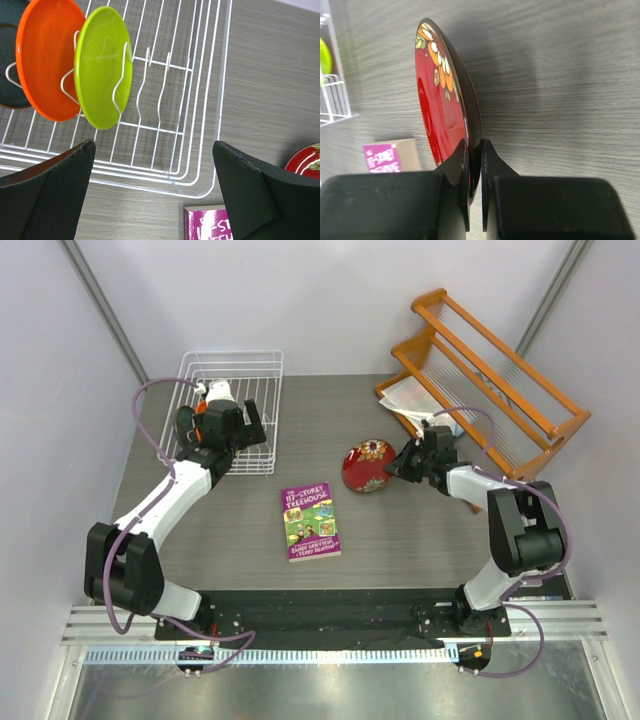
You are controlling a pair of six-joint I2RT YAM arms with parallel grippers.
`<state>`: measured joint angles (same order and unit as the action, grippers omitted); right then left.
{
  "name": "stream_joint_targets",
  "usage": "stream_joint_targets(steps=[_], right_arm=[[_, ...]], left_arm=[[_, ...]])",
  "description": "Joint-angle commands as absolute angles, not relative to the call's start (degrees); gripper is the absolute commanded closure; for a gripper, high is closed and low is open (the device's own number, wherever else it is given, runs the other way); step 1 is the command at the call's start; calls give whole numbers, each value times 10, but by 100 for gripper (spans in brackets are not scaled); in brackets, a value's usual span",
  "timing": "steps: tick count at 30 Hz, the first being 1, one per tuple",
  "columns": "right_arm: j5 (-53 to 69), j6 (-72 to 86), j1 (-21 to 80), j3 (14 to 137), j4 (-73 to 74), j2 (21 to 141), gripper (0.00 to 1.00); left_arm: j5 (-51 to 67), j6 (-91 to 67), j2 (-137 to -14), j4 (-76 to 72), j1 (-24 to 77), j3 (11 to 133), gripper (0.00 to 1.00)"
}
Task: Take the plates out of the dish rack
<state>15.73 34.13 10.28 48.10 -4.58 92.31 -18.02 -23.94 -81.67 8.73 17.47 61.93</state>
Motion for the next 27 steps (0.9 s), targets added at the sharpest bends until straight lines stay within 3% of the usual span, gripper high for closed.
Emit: stream_joint_targets(steps=[1, 4, 8, 14, 18, 27], right_arm=[[171, 342, 104, 499, -98, 936, 99], [170, 344, 104, 501, -94, 945, 98], [159, 352, 104, 509, -75, 958, 84], [125, 341, 104, 526, -30, 971, 73], [107, 338, 104, 533, -11, 980, 60], [70, 321, 106, 540, 17, 975, 46]], left_arm=[[-201, -230, -818, 86, 172, 643, 0], [-203, -228, -822, 83, 172, 645, 1], [-209, -228, -827, 82, 170, 646, 1], [-205, -231, -837, 83, 166, 646, 0], [-202, -231, -838, 81, 166, 643, 1], [-214, -221, -853, 76, 152, 644, 1]])
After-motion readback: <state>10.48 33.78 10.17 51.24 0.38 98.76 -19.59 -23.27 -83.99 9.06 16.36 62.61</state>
